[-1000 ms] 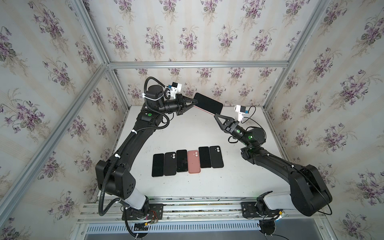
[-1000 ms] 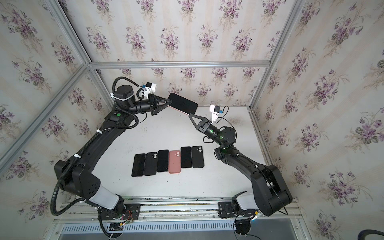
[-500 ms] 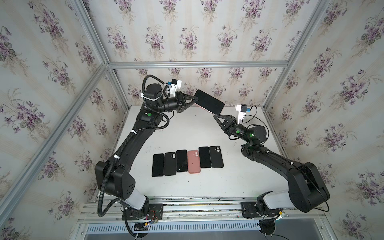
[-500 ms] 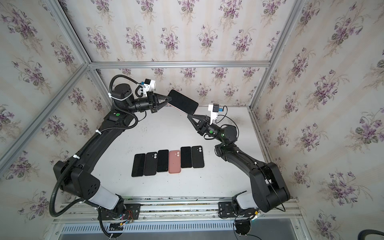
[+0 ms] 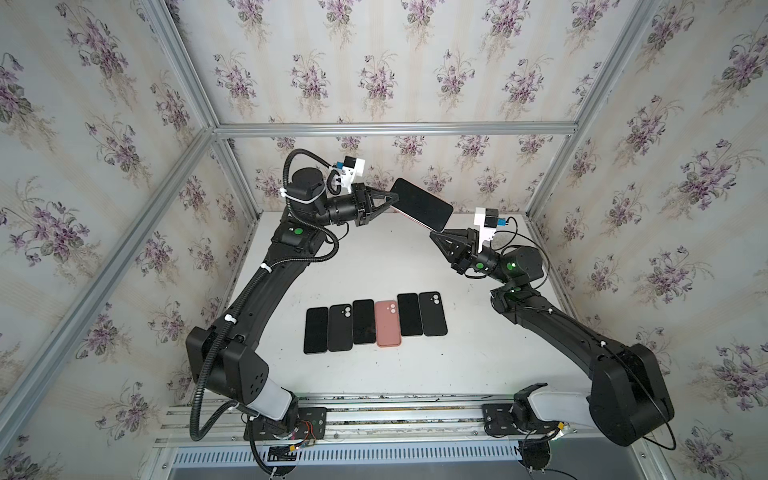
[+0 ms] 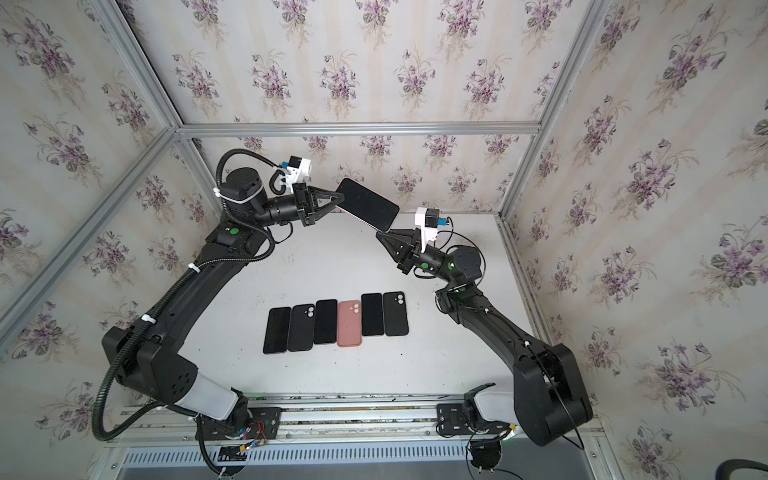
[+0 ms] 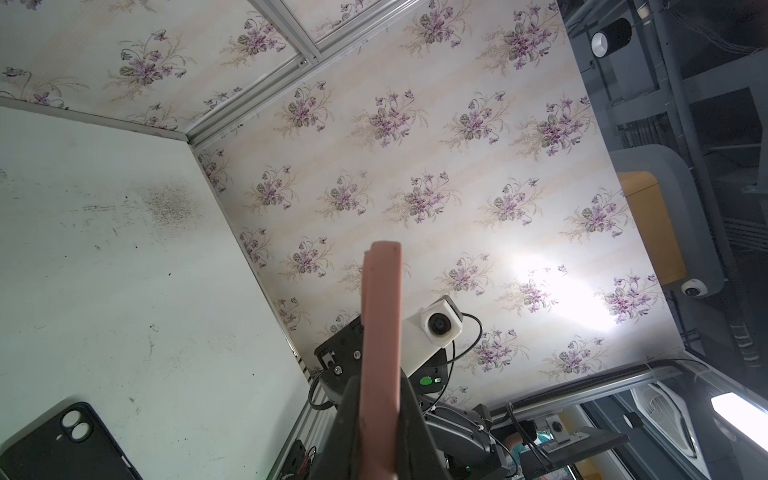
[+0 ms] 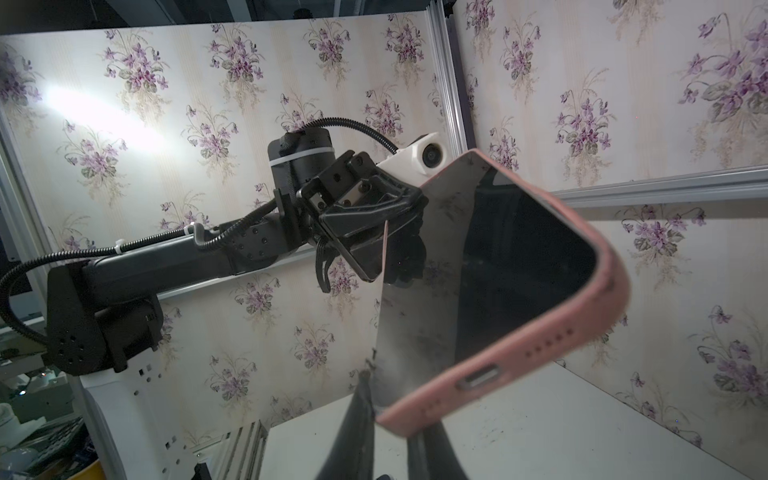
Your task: Take the phone out of the phone case
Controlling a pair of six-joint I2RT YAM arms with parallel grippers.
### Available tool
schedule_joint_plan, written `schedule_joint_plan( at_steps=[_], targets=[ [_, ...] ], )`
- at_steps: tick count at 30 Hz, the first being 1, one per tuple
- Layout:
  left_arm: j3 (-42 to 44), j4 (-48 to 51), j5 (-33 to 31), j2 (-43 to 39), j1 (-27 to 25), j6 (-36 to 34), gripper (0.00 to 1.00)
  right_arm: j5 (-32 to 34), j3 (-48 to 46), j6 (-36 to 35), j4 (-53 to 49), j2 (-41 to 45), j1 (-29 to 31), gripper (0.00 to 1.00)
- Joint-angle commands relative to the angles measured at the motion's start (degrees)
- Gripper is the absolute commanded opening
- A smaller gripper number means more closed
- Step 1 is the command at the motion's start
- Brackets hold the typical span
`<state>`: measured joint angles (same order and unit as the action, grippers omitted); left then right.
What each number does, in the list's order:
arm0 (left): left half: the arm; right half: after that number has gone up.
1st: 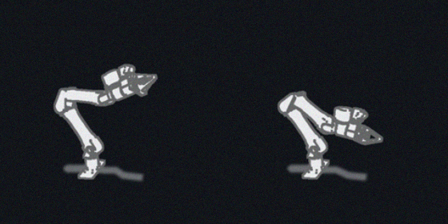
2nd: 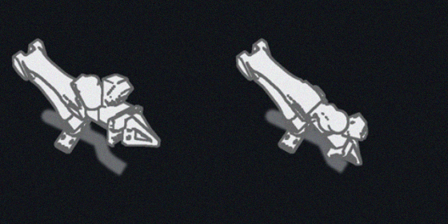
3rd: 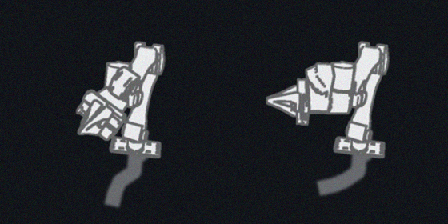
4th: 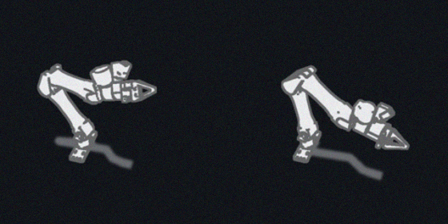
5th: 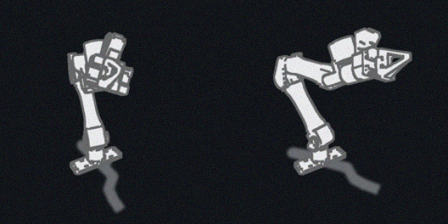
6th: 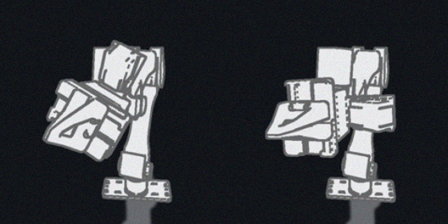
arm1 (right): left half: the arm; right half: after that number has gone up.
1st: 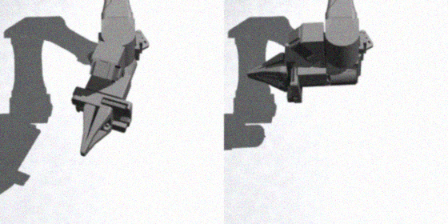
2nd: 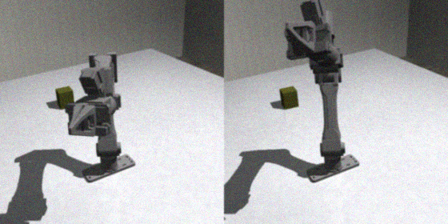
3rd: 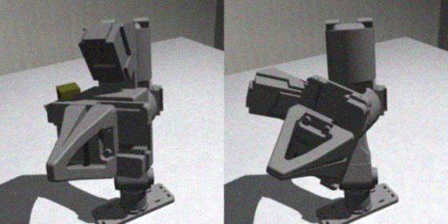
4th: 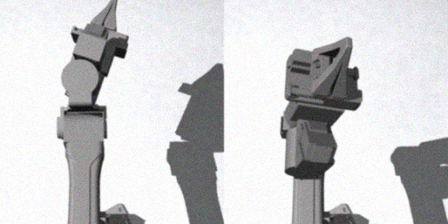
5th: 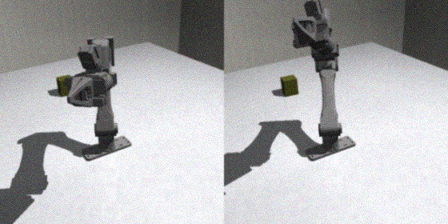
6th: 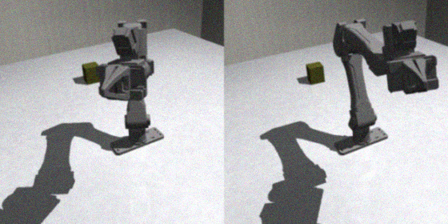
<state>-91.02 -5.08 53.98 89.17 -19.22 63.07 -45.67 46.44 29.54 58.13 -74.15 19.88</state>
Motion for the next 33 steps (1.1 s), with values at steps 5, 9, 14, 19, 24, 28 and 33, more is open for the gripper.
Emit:
schedule_joint_plan(
  at_steps=[5, 9, 14, 19, 24, 28, 33],
  targets=[
    [-0.57, 2.19, 12.57, -0.81, -2.22, -0.62, 0.00, 8.07, -0.91, -14.75, -11.30, 5.09, 0.28, 0.00],
    [-0.47, 2.64, 14.37, -1.31, -2.18, -2.62, 0.00, 11.77, -2.45, -18.91, -14.79, 8.59, 0.27, 0.00],
    [-0.65, 3.40, 16.97, -2.45, -2.35, -6.65, 0.00, 15.49, -4.99, -19.72, -17.63, 12.24, 0.18, 0.17],
    [-2.12, 12.83, 16.73, -3.30, -2.31, -16.25, 0.00, 17.27, -7.18, -19.79, -19.62, 15.81, -0.91, 0.32],
    [-4.20, 24.18, 13.46, -3.50, -2.13, -27.36, 0.00, 18.32, -8.90, -20.14, -25.67, 20.37, -3.56, 0.55],
    [-7.57, 36.53, 8.52, -2.51, -2.05, -39.15, 0.00, 19.44, -7.44, -25.47, -36.73, 23.77, -3.88, 0.63],
    [-11.39, 49.04, 1.28, -3.15, -2.43, -54.54, 0.00, 16.68, -3.16, -36.93, -53.45, 25.07, -3.97, 0.64]
  ],
)
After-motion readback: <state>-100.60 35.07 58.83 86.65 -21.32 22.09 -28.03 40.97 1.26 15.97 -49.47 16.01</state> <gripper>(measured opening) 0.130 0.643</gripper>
